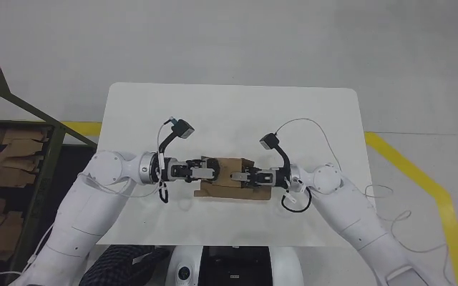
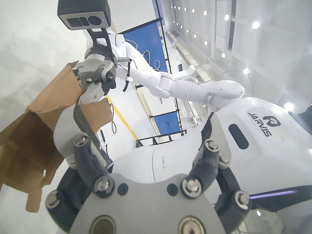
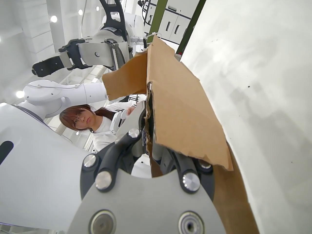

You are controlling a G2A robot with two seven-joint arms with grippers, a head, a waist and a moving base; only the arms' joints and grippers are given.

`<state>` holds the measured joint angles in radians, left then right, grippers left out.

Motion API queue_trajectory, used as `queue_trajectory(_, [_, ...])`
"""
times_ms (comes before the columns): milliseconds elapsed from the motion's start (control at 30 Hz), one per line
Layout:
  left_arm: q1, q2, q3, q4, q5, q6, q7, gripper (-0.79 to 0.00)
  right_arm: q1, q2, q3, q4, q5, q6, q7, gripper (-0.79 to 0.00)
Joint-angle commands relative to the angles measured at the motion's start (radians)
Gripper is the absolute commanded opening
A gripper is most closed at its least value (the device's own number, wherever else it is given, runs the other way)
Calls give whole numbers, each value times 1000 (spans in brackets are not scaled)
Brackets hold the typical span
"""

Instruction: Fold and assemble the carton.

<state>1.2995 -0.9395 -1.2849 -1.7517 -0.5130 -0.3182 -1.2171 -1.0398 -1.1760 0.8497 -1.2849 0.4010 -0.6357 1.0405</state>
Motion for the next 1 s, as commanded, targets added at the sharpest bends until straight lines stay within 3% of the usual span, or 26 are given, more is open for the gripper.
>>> queue_trajectory(0, [-6, -1, 8, -1, 1, 4, 3, 0, -5, 1, 2, -9, -2, -1, -1, -785])
queue_trajectory(400, [-20, -4, 23, -3, 7, 13, 7, 0, -28, 3, 9, -45, -8, 2, 0, -785])
queue_trajectory(967, [53, 9, -70, 44, -83, -7, -19, 0, -73, 24, 68, -86, 9, -1, 30, -785])
